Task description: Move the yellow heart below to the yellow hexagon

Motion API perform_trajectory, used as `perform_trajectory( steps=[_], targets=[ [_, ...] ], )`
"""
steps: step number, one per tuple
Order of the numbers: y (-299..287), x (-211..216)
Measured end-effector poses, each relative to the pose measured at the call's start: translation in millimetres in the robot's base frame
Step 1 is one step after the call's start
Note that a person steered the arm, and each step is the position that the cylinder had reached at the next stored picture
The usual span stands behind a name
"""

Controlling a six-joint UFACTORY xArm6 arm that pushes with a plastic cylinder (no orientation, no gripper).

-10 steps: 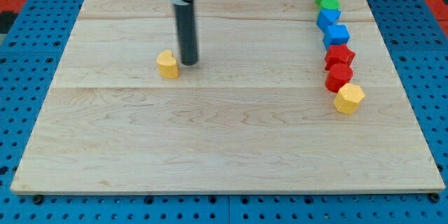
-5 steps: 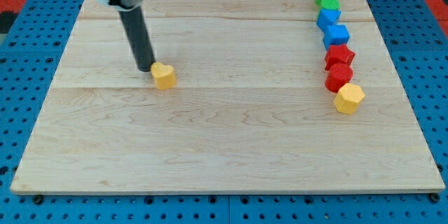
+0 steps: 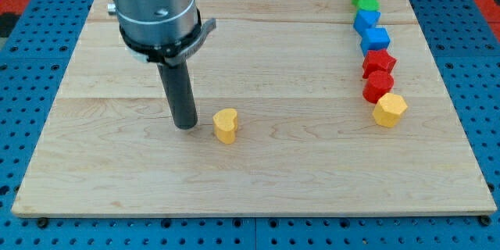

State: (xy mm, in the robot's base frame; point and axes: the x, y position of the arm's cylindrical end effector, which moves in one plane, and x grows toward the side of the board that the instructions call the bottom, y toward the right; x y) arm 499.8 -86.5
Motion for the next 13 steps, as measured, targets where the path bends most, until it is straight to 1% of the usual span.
perform_trajectory(
  steps=[1, 2, 4, 5, 6, 7, 8, 11, 12, 13],
  targets=[
    [43, 1],
    [84, -8],
    [168, -7],
    [185, 1],
    [164, 6],
    [148, 29],
    [167, 40],
    [229, 31],
    [229, 31],
    [222, 21]
  ],
)
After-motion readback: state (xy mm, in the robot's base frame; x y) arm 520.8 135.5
